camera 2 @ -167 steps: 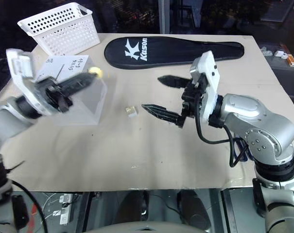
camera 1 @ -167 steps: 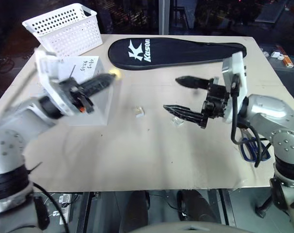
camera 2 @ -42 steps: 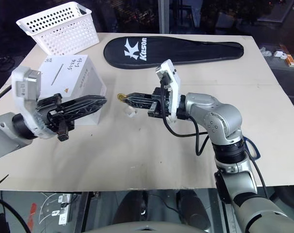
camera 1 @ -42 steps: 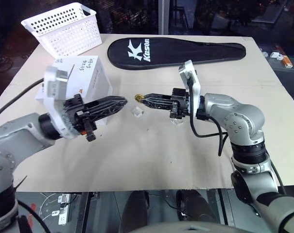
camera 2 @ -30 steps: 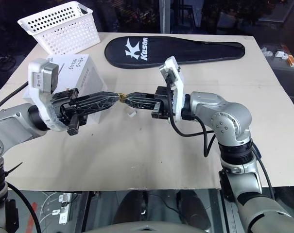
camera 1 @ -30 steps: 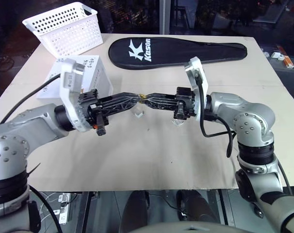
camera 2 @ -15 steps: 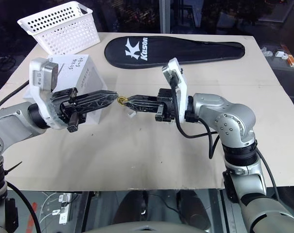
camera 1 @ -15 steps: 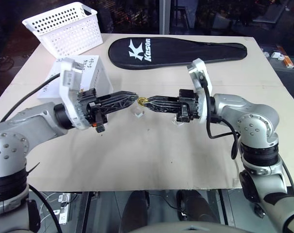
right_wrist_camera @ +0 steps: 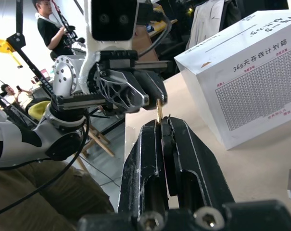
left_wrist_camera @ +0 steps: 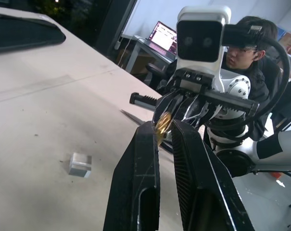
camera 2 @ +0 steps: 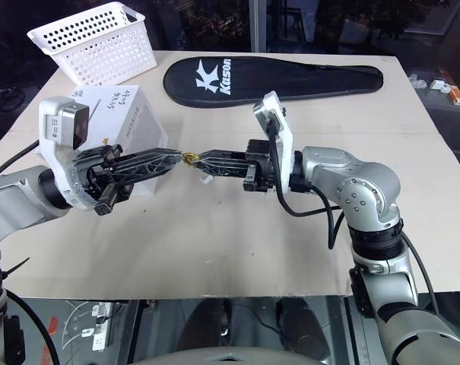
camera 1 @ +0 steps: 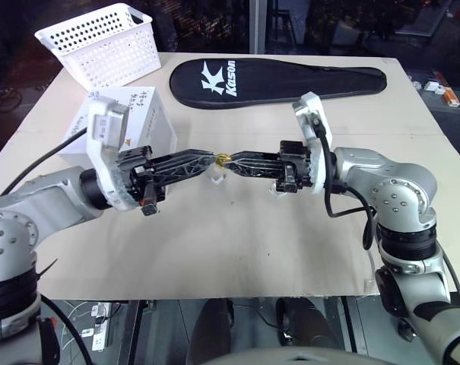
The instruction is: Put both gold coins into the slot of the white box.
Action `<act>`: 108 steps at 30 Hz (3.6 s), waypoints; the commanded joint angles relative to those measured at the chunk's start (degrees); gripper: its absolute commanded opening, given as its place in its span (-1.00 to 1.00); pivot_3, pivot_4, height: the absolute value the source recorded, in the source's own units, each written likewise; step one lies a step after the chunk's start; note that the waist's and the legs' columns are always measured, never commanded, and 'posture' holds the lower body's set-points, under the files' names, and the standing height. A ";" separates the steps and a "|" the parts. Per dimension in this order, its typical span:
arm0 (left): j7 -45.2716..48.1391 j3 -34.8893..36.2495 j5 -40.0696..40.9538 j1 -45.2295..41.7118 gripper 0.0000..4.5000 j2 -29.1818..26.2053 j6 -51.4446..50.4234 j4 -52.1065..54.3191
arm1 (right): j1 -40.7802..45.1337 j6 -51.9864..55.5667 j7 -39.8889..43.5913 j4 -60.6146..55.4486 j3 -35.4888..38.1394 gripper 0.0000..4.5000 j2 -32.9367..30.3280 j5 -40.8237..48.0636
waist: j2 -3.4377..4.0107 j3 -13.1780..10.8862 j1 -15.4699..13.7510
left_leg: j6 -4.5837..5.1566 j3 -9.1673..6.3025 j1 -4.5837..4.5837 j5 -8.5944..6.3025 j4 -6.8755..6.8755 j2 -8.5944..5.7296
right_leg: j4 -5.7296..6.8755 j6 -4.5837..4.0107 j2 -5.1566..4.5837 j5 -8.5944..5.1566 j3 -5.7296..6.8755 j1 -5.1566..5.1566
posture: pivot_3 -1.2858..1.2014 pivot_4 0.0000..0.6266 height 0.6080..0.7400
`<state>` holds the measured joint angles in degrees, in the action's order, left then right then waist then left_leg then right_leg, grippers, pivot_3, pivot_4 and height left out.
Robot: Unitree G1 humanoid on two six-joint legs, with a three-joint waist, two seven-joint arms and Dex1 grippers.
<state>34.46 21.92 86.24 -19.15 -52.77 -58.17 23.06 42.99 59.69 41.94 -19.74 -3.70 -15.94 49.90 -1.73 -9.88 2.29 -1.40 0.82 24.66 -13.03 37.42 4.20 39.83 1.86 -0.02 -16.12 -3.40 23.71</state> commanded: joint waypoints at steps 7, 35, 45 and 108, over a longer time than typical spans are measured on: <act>0.25 0.67 1.20 -0.03 -0.77 -0.36 0.56 1.90 | 1.23 -0.13 -0.53 -2.07 1.28 -1.00 -1.05 4.27 | 0.00 0.00 0.01 | 0.00 0.00 0.00 0.00 0.00 0.00 | 0.00 0.00 0.00 0.00 0.00 0.00 | 0.03 -0.52 0.80; 1.38 -1.16 1.76 -0.95 -0.89 0.79 0.81 1.33 | 0.41 0.73 -1.10 -3.94 0.27 -1.00 -1.36 8.09 | 0.00 0.00 -0.01 | 0.00 0.00 0.00 0.00 0.00 0.00 | -0.01 0.00 0.00 0.00 0.00 0.00 | 0.03 -0.52 0.80; -7.77 7.18 11.39 1.71 -1.00 -1.05 2.23 -1.05 | -1.55 -7.92 -2.99 -8.14 1.99 0.68 -7.09 -0.30 | 0.00 0.00 -0.07 | 0.00 0.00 0.01 0.00 0.00 0.00 | -0.03 0.01 -0.02 -0.01 0.00 0.00 | 0.03 -0.52 0.80; -13.71 6.00 -21.72 -26.27 0.36 5.19 -12.28 0.58 | -11.63 -21.29 0.31 -16.65 15.39 1.00 -24.96 -1.86 | -0.03 -0.05 -1.40 | -0.07 0.11 0.04 0.04 0.08 -0.03 | 0.01 0.01 -0.05 0.00 -0.11 0.00 | 0.03 -0.52 0.80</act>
<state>19.80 27.20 61.43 -45.64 -47.67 -71.83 19.70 31.41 39.56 42.61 -34.56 8.70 -40.45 46.11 -1.76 -9.93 0.88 -1.51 0.92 24.71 -12.96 37.52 4.18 39.86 1.87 -0.06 -16.12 -3.50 23.72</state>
